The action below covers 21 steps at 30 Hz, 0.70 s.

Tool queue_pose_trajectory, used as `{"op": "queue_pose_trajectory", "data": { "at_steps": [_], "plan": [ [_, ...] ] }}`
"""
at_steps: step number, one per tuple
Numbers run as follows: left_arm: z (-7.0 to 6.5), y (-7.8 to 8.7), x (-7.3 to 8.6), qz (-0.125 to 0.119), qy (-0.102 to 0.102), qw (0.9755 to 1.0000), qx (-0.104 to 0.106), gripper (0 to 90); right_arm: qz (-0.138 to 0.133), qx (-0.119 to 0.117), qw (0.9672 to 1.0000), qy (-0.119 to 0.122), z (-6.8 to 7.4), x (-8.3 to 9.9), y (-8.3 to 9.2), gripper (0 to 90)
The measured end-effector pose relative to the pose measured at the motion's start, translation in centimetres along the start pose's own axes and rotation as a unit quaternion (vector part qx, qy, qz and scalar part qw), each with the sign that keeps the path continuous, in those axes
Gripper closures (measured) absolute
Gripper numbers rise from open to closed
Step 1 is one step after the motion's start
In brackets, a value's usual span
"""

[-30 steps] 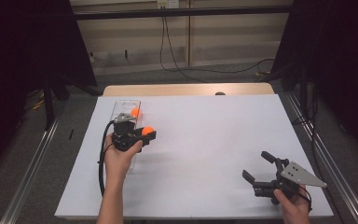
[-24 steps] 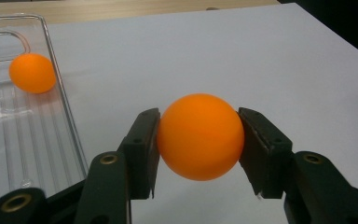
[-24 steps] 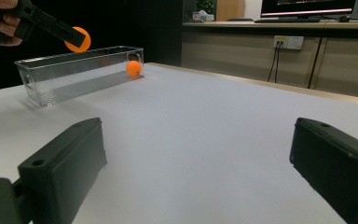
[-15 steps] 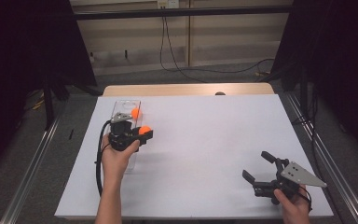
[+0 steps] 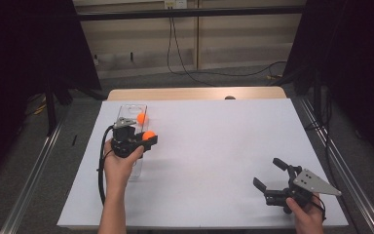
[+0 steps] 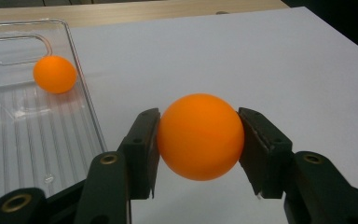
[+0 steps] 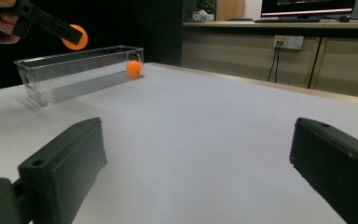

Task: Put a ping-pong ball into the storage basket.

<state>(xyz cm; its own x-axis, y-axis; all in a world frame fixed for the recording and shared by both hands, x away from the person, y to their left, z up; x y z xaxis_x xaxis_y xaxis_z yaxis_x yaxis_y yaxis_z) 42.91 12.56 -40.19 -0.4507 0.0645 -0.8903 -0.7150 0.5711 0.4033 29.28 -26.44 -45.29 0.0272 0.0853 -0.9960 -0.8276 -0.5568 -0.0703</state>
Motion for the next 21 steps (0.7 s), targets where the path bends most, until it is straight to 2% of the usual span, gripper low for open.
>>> {"op": "queue_pose_trajectory", "data": {
  "at_steps": [21],
  "plan": [
    [1.1,0.8,-0.1,-0.007,-0.002,0.9998,-0.016,50.8,0.000,0.002,1.0000,-0.001,0.0,0.0,0.0,2.9]
  ]
}}
Point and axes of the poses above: each handheld gripper's, and its own axes: y roughly backward along the jaws, x roughly out of its underside, z roughly to its left, the point moved 6 cm from there along -y, roughly forward along the jaws, and after that the axes turned 13 degrees about -z, right-handed, at the moved point
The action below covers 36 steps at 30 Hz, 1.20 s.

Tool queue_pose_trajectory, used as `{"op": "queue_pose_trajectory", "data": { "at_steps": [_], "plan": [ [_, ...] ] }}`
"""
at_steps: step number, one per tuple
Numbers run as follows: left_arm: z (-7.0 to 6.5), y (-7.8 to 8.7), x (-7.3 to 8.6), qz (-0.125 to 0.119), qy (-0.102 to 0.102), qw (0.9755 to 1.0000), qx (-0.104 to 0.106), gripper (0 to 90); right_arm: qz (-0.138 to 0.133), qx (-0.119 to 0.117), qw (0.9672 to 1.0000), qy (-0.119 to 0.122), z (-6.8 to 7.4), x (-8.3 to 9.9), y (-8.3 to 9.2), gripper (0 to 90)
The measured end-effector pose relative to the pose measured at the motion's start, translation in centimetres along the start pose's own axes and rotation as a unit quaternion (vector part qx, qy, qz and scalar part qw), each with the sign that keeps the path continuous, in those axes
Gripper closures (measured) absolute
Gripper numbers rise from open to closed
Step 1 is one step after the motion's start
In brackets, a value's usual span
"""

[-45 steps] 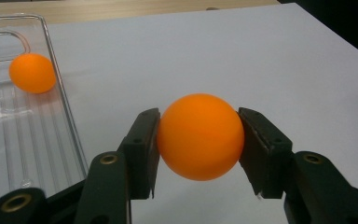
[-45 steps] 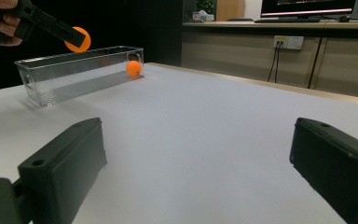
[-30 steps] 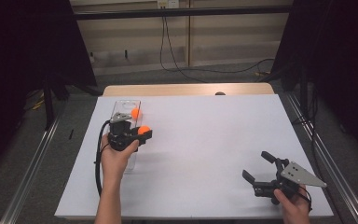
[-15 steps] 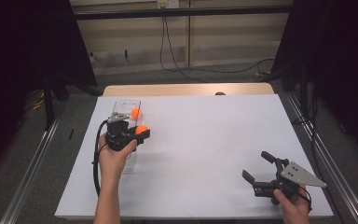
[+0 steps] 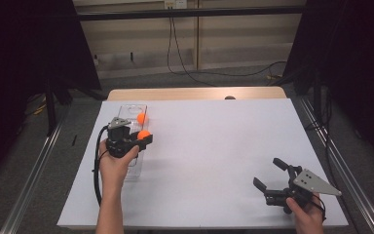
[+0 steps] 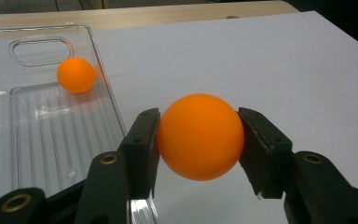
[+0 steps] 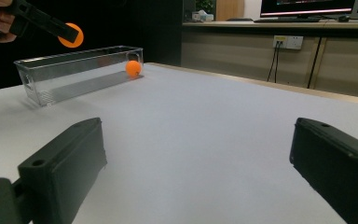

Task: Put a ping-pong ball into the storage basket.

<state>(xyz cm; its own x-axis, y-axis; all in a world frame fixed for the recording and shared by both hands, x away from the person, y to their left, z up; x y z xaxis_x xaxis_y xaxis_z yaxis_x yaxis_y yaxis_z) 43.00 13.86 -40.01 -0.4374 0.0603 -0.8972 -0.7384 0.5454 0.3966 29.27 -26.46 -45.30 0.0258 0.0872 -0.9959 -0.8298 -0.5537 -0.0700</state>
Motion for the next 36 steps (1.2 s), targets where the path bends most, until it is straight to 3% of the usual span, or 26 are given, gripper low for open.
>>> {"op": "queue_pose_trajectory", "data": {
  "at_steps": [36],
  "plan": [
    [1.5,0.8,0.0,-0.007,-0.004,0.9997,-0.022,50.8,0.001,-0.001,1.0000,0.000,0.0,0.0,0.0,2.9]
  ]
}}
Point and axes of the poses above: each handheld gripper's, and its own axes: y roughly backward along the jaws, x roughly out of its underside, z roughly to its left, the point moved 6 cm from there along -y, roughly forward along the jaws, and after that the axes turned 13 degrees about -z, right-handed, at the moved point
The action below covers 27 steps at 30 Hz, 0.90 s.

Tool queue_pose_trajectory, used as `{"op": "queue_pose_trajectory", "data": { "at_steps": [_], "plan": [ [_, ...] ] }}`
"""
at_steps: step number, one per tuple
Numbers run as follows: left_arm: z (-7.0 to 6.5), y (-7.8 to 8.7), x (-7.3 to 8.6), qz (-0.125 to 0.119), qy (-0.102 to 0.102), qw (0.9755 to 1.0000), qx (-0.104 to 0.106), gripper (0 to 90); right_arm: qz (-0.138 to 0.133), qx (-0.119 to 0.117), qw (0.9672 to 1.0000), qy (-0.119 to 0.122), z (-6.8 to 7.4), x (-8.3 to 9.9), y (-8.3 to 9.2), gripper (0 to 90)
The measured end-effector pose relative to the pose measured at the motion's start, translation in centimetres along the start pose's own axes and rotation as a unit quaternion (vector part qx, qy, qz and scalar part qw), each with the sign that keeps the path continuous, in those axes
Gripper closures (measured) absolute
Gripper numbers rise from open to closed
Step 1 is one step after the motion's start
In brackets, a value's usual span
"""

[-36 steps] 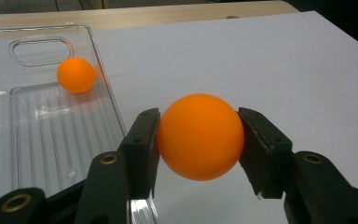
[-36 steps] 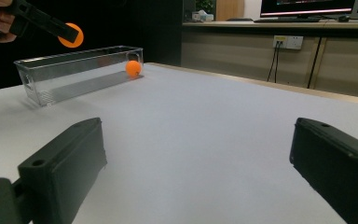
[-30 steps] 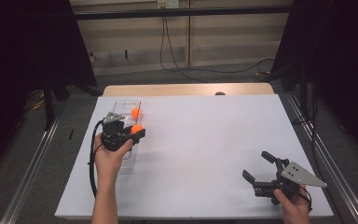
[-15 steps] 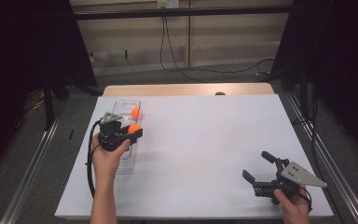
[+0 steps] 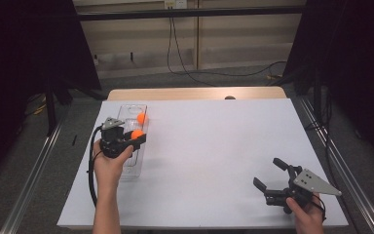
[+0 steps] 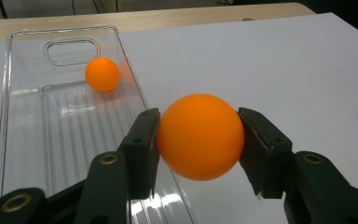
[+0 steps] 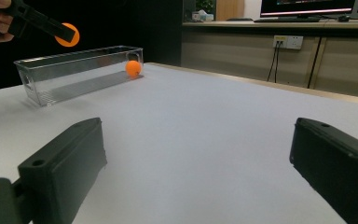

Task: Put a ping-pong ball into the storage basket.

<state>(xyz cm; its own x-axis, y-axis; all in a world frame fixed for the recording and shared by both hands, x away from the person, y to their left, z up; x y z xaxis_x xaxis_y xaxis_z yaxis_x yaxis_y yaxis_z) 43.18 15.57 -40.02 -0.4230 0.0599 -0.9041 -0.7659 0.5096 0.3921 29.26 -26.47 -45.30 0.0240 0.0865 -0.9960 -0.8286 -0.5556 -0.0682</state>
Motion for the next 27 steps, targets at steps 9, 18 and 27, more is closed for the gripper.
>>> {"op": "queue_pose_trajectory", "data": {
  "at_steps": [9,18,27],
  "plan": [
    [0.3,0.1,0.1,-0.001,-0.002,1.0000,-0.005,50.8,0.000,0.000,1.0000,0.000,0.0,0.0,0.0,2.9],
    [0.8,0.1,0.3,-0.001,0.001,0.9999,-0.012,50.8,0.000,0.000,1.0000,0.000,0.0,0.0,0.0,2.9],
    [1.3,0.2,0.4,-0.002,-0.001,0.9998,-0.021,50.8,0.000,0.001,1.0000,0.000,0.0,0.0,0.0,2.9]
  ]
}}
Point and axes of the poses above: each handheld gripper's, and its own axes: y roughly backward along the jaws, x roughly out of its underside, z roughly to its left, the point moved 6 cm from there along -y, roughly forward along the jaws, and after that the axes turned 13 degrees about -z, right-handed, at the moved point
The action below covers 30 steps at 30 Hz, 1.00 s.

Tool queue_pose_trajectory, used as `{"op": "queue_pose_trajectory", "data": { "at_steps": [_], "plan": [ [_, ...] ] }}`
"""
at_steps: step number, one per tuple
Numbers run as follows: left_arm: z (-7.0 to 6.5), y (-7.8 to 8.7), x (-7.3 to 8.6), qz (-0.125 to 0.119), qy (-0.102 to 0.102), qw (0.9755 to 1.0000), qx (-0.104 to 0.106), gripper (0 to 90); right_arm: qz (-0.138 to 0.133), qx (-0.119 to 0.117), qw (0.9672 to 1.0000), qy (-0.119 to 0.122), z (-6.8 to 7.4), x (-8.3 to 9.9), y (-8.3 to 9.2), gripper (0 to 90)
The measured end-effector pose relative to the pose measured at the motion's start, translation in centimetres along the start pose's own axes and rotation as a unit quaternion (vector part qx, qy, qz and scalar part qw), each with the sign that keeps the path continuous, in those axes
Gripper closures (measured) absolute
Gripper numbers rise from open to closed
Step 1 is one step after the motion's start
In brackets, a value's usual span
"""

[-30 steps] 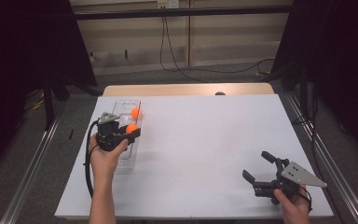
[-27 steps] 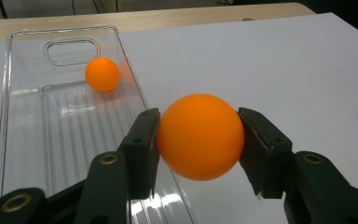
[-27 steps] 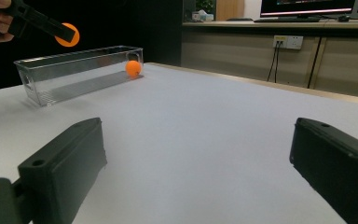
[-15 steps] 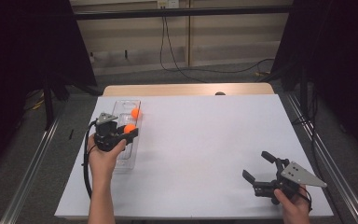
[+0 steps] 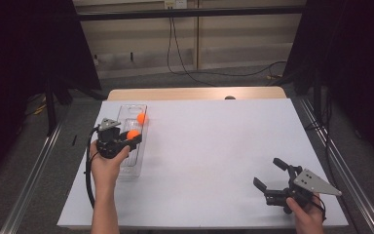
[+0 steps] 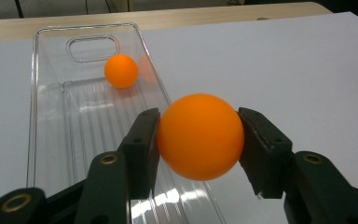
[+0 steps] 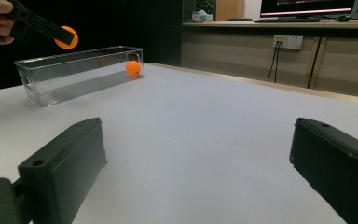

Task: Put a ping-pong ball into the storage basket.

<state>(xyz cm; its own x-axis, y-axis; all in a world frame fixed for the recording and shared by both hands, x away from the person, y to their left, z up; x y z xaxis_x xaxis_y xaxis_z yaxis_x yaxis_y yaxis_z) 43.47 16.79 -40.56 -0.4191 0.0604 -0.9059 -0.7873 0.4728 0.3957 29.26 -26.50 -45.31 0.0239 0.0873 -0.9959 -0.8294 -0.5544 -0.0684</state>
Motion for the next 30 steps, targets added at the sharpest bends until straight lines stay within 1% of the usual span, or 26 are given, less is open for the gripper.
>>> {"op": "queue_pose_trajectory", "data": {
  "at_steps": [13,21,23,30],
  "plan": [
    [0.8,-0.1,0.5,0.000,0.006,0.9999,-0.013,50.9,0.000,0.000,1.0000,-0.003,0.0,0.0,0.0,2.9],
    [0.9,-0.1,0.5,0.003,0.002,0.9998,-0.017,50.8,0.000,0.000,1.0000,-0.001,0.0,0.0,0.0,2.9],
    [1.0,-0.1,0.6,0.004,-0.001,0.9998,-0.022,50.8,0.000,0.000,1.0000,-0.002,0.0,0.0,0.0,2.9],
    [1.1,-0.2,0.8,0.008,-0.002,0.9996,-0.027,50.8,0.000,0.000,1.0000,-0.002,0.0,0.0,0.0,2.9]
  ]
}}
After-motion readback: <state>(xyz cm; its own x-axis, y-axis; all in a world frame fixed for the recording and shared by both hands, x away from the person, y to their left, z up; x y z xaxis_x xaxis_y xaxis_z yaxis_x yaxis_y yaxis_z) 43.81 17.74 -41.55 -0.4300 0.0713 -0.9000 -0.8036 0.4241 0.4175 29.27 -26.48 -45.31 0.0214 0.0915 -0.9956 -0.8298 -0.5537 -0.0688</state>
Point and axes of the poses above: each handheld gripper's, and its own axes: y roughly backward along the jaws, x roughly out of its underside, z roughly to its left, the point moved 6 cm from there along -y, roughly forward along the jaws, and after that the axes turned 13 degrees about -z, right-handed, at the moved point
